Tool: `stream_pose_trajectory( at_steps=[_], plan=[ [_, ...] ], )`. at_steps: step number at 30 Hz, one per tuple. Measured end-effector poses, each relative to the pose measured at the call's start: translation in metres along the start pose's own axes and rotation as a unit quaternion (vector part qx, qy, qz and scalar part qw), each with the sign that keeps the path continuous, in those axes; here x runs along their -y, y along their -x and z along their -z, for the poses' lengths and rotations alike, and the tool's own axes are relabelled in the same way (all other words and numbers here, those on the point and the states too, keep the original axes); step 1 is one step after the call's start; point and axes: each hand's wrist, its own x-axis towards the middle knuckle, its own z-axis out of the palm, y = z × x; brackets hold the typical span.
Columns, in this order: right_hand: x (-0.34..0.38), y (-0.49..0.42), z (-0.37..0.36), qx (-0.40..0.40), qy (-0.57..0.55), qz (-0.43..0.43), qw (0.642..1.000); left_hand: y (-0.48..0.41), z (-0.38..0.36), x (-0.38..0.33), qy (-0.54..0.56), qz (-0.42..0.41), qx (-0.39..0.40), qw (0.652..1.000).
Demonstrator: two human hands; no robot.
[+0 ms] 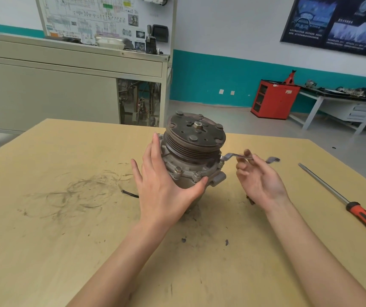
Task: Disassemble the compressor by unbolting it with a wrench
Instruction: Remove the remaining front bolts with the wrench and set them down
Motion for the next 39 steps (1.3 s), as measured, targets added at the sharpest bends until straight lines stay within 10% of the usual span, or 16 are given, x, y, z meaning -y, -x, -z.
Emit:
stream_pose_trajectory(
  at_steps=[6,10,19,25,27,30,32,39],
  plan=[
    [0.028,-0.023,-0.008,0.102,0.043,-0.026,0.993,0.000,0.002,-0.001,-0.003,-0.002,0.003,1.000],
    [0.034,-0.005,-0.016,0.041,0.212,0.142,0.966,0.000,0.001,0.000,-0.006,-0.004,0.002,1.000],
    [-0.021,0.069,-0.034,0.063,0.581,0.553,0.594,0.001,-0.001,0.001,-0.013,0.000,0.001,1.000],
    [-0.035,0.073,-0.022,0.062,0.598,0.596,0.532,0.001,-0.002,0.001,-0.013,0.004,0.003,1.000],
    [-0.042,0.073,-0.018,0.041,0.558,0.580,0.592,0.001,-0.002,0.001,-0.011,0.006,0.005,1.000],
    [-0.045,0.067,-0.019,-0.005,0.363,0.463,0.809,0.001,-0.001,0.001,-0.009,0.006,0.006,1.000],
    [-0.040,0.058,-0.017,-0.025,0.225,0.395,0.890,0.001,-0.002,0.002,-0.009,0.006,0.008,1.000],
    [0.012,-0.011,-0.017,0.023,0.028,0.052,0.998,0.001,-0.004,0.002,-0.006,0.006,0.001,1.000]
  ],
)
